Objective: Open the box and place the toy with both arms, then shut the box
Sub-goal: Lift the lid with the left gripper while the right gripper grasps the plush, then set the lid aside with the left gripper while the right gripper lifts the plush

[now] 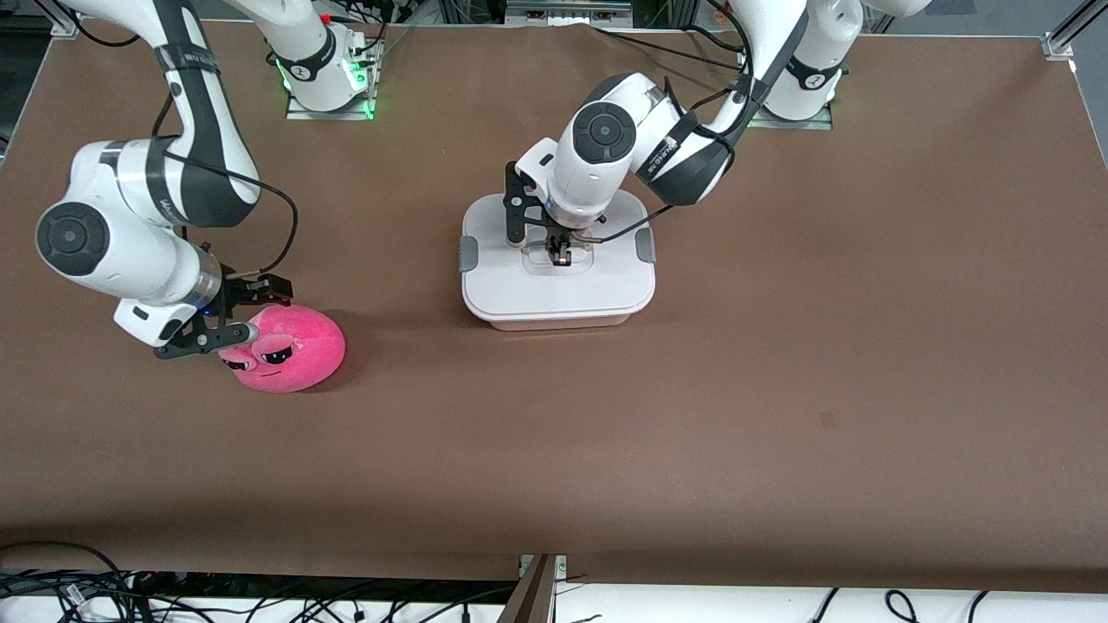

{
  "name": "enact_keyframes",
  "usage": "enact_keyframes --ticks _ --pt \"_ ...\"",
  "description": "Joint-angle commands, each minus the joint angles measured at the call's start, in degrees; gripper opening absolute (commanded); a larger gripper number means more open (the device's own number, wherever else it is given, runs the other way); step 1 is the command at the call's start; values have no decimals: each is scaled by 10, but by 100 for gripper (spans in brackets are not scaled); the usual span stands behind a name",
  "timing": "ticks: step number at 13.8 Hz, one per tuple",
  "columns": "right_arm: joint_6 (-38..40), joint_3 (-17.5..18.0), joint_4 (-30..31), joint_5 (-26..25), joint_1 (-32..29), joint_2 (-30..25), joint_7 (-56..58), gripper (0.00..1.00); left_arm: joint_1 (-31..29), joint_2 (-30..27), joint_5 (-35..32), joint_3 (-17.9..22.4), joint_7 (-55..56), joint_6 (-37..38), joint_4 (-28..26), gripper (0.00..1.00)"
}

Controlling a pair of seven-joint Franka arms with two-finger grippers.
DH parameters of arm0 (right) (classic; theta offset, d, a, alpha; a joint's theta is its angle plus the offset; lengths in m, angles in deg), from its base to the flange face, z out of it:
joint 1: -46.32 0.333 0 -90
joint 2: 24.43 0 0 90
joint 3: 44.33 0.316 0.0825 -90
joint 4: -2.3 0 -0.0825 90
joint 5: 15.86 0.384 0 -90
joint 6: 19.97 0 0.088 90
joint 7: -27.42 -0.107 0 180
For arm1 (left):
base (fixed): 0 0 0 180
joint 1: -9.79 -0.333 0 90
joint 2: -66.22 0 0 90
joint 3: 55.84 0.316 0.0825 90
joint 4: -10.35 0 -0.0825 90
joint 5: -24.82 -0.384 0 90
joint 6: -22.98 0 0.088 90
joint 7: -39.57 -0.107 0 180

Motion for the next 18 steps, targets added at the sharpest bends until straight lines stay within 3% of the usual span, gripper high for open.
enact_keyframes --ticks 1,5,7,8,9,12,13,18 --pt "-30 0 18 12 -11 6 29 100 1 -17 -12 3 2 8 5 0" --pt "-78 1 33 25 -25 36 63 99 -3 -30 -10 8 0 85 48 0" --pt "-94 1 32 25 -25 46 64 93 -11 -35 -10 7 1 143 83 0" --pt "-100 1 32 25 -25 49 69 85 -19 -45 -9 8 1 164 88 0" --pt "-102 1 32 26 -26 50 79 69 -41 -56 -8 7 -2 187 88 0" --pt "-101 1 31 30 -29 50 87 8 -109 -89 -8 2 -29 280 92 0" --pt "-101 1 30 29 -29 50 87 0 -128 -102 -7 3 -57 310 92 0" --pt "-101 3 21 29 -27 46 91 0 -276 -110 -17 9 -241 392 91 0"
